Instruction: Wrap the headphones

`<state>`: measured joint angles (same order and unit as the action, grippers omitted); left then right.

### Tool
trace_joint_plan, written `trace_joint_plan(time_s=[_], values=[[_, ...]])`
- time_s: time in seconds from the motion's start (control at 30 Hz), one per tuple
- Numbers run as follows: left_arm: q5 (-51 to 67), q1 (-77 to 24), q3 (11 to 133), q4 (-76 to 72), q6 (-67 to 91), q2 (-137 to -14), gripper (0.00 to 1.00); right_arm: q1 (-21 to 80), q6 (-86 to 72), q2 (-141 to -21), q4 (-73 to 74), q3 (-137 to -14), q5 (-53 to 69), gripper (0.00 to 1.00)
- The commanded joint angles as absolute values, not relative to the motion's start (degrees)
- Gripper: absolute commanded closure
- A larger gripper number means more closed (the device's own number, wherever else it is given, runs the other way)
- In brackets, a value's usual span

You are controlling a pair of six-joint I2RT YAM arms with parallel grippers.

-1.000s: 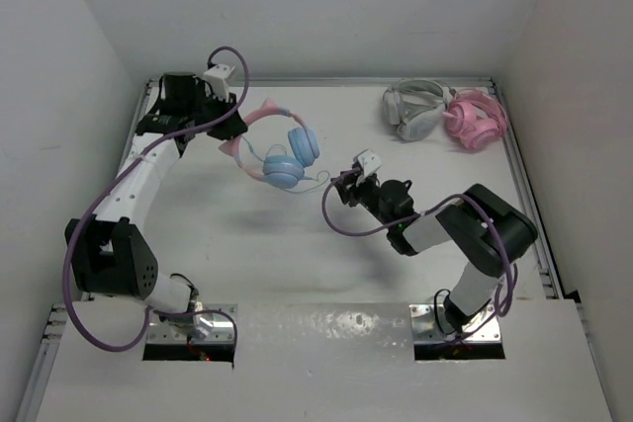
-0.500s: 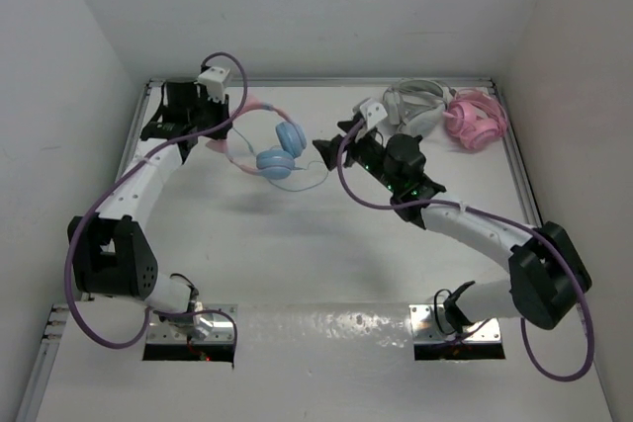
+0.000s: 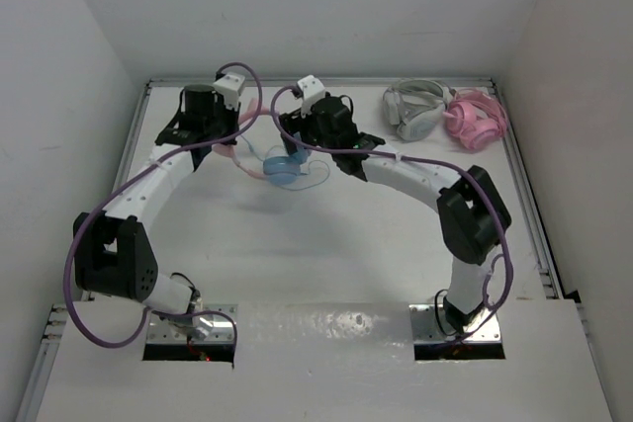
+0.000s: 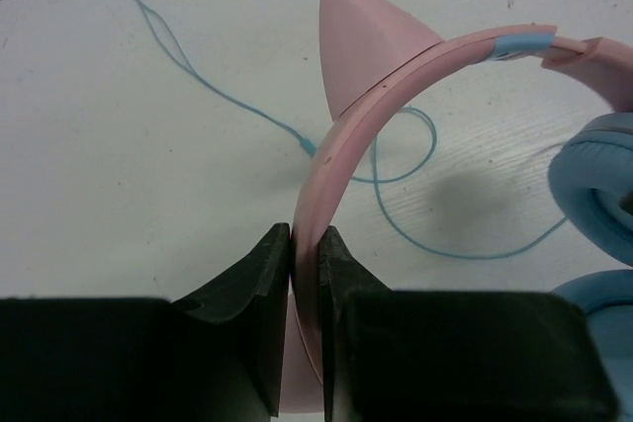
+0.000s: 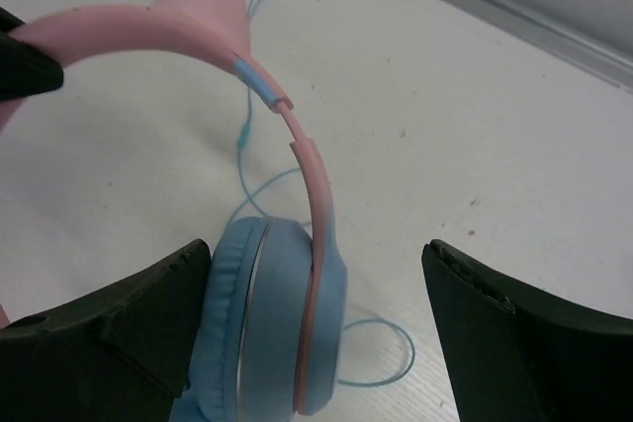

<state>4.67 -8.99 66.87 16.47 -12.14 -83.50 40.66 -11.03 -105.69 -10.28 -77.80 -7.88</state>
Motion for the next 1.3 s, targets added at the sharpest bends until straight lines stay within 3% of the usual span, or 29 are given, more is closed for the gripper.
trace_joint_plan(time_s=[0.0, 0.17, 0.3, 0.37, 0.57, 0.67, 0.73, 0.77, 0.8, 0.87, 0.93, 0.97, 1.07, 1.27], values=[[4.8, -9.1, 66.8, 11.3, -10.5, -80.4, 1.00, 40.6, -10.8, -107.0, -6.2, -82.5, -8.1, 0.14], [5.0, -9.1, 66.3, 10.5, -9.2, -80.2, 1.00, 40.7, -10.9, -110.0, -3.7, -84.7, -6.4, 0.20], [5.2, -9.1, 65.9, 9.7, -8.3, -80.4, 1.00, 40.7, -10.8, -112.5, -2.8, -86.7, -5.5, 0.33], [5.6, -9.1, 65.8, 9.4, -7.8, -80.3, 1.00, 40.7, -10.6, -113.7, -0.3, -88.7, -5.0, 0.34], [4.6, -9.1, 65.7, 8.3, -7.2, -79.5, 1.00, 40.7, -9.0, -115.8, 6.7, -93.2, -2.9, 0.20], [5.1, -9.1, 65.7, 8.1, -7.3, -79.1, 1.00, 40.7, -6.9, -116.2, 10.3, -95.4, -0.4, 0.18], [6.9, -9.1, 65.3, 8.0, -7.2, -78.9, 1.00, 40.7, -6.2, -116.7, 11.5, -97.1, -0.2, 0.27], [7.7, -9.1, 65.1, 8.1, -6.7, -78.8, 1.00, 40.7, -6.2, -117.3, 12.2, -97.6, -0.2, 0.42], [9.3, -9.1, 65.0, 8.0, -6.3, -78.7, 1.00, 40.7, -6.2, -117.6, 12.6, -98.1, -0.2, 0.49], [10.5, -9.1, 65.0, 8.5, -5.5, -78.6, 1.00, 40.6, -6.2, -118.2, 13.4, -98.2, -0.2, 0.61], [10.5, -9.1, 65.1, 8.7, -5.4, -78.4, 1.00, 40.6, -6.2, -118.0, 13.2, -97.5, -0.2, 0.66], [10.2, -9.0, 65.2, 8.9, -5.4, -78.4, 1.00, 40.6, -6.3, -117.7, 12.8, -96.6, -0.2, 0.79], [10.5, -9.0, 65.1, 9.1, -5.5, -78.4, 1.00, 40.6, -6.5, -116.3, 11.0, -94.4, -2.5, 1.00], [12.5, -9.6, 62.6, 9.5, -10.4, -79.3, 1.00, 40.6, -5.1, -113.6, 7.5, -91.3, -5.5, 1.00]])
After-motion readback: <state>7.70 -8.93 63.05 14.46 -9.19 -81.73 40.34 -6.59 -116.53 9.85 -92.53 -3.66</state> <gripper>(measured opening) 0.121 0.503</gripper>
